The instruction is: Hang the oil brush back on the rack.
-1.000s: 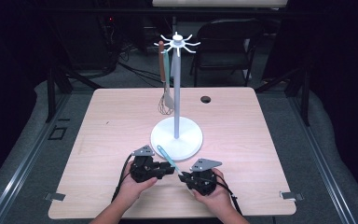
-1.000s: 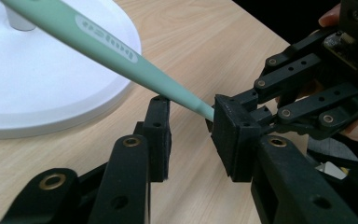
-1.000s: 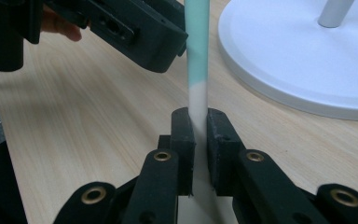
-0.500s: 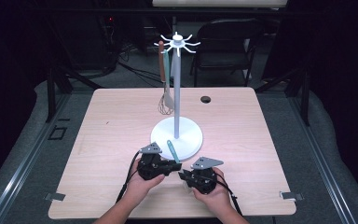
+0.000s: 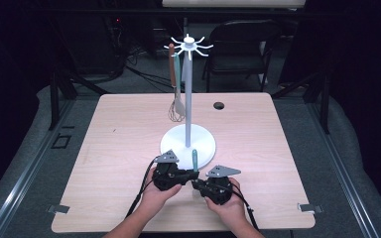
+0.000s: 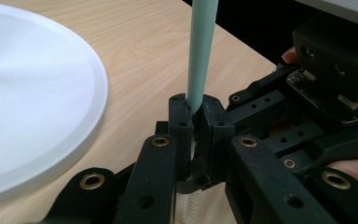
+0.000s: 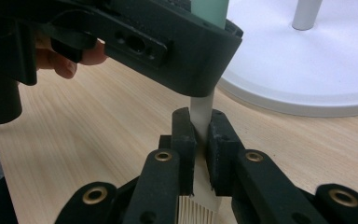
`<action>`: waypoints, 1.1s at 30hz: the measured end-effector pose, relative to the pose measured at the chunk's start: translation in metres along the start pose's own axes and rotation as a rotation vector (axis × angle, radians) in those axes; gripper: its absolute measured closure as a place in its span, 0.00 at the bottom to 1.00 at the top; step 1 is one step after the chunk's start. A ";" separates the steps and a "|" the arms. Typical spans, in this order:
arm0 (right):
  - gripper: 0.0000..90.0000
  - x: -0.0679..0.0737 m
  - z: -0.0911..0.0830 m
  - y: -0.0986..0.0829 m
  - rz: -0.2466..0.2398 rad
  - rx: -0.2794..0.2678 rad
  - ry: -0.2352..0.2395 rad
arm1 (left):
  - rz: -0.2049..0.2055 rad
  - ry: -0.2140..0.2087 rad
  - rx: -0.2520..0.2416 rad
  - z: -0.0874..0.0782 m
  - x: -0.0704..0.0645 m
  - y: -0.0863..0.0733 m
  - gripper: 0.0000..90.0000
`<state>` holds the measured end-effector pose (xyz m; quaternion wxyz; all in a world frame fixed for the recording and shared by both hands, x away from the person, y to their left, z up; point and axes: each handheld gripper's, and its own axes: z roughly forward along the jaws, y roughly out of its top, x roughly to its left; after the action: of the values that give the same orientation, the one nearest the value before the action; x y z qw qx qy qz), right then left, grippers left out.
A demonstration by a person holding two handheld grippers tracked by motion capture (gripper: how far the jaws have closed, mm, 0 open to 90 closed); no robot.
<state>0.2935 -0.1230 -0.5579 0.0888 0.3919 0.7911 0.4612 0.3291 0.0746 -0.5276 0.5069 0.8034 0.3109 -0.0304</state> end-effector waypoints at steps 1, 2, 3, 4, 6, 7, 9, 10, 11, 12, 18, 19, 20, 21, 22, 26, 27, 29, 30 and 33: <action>0.92 -0.001 0.000 0.000 0.002 0.000 -0.002 | 0.001 0.001 0.002 0.000 0.000 0.000 0.94; 0.92 -0.001 0.000 0.000 0.005 0.000 -0.003 | 0.007 0.000 0.003 0.001 0.000 0.001 0.94; 0.92 -0.001 0.000 0.000 0.007 -0.002 -0.004 | 0.008 0.001 0.004 0.001 0.000 0.001 0.94; 0.92 -0.001 -0.001 0.000 0.003 -0.002 -0.008 | 0.009 0.002 0.005 0.002 0.000 0.002 0.94; 0.91 -0.002 -0.001 0.000 0.007 -0.005 -0.002 | 0.019 0.000 0.011 0.002 -0.001 0.003 0.94; 0.89 -0.002 -0.002 0.000 -0.002 -0.002 -0.007 | 0.022 0.002 0.016 0.002 -0.001 0.003 0.94; 0.84 -0.003 -0.004 0.000 -0.004 -0.007 -0.009 | 0.026 0.000 0.020 0.003 -0.001 0.004 0.94; 0.81 -0.003 -0.005 0.000 -0.002 -0.010 0.000 | 0.027 -0.002 0.021 0.002 -0.001 0.005 0.94; 0.79 -0.003 -0.006 0.000 0.002 -0.017 0.005 | 0.029 -0.004 0.024 0.002 0.000 0.006 0.94; 0.78 -0.003 -0.007 0.000 0.001 -0.020 0.002 | 0.028 -0.003 0.022 0.001 0.000 0.006 0.94; 0.68 -0.006 -0.013 -0.001 -0.020 -0.028 0.003 | 0.045 0.012 0.028 -0.006 0.002 0.013 0.94; 0.67 -0.006 -0.014 -0.001 -0.021 -0.036 -0.002 | 0.049 0.013 0.026 -0.007 0.002 0.015 0.94; 0.67 -0.007 -0.015 -0.001 -0.023 -0.036 -0.004 | 0.050 0.020 0.030 -0.009 0.003 0.016 0.94; 0.67 -0.007 -0.016 -0.001 -0.014 -0.043 -0.005 | 0.051 0.022 0.030 -0.010 0.004 0.017 0.94; 0.67 -0.008 -0.017 -0.001 -0.016 -0.039 -0.007 | 0.051 0.023 0.029 -0.011 0.004 0.018 0.94; 0.66 -0.011 -0.020 0.000 -0.008 -0.044 -0.011 | 0.060 0.036 0.036 -0.016 0.007 0.022 0.94; 0.66 -0.012 -0.020 0.000 -0.009 -0.042 -0.010 | 0.059 0.035 0.032 -0.017 0.008 0.023 0.94; 0.65 -0.012 -0.021 0.000 -0.010 -0.042 -0.012 | 0.062 0.043 0.034 -0.019 0.009 0.025 0.94; 0.65 -0.013 -0.021 0.000 -0.009 -0.040 -0.013 | 0.063 0.044 0.037 -0.020 0.009 0.026 0.94; 0.65 -0.013 -0.021 0.000 -0.009 -0.040 -0.014 | 0.065 0.048 0.036 -0.024 0.010 0.029 0.94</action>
<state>0.2916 -0.1457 -0.5494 0.1044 0.3898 0.7829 0.4736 0.3461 0.0906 -0.4965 0.4854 0.8227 0.2958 -0.0003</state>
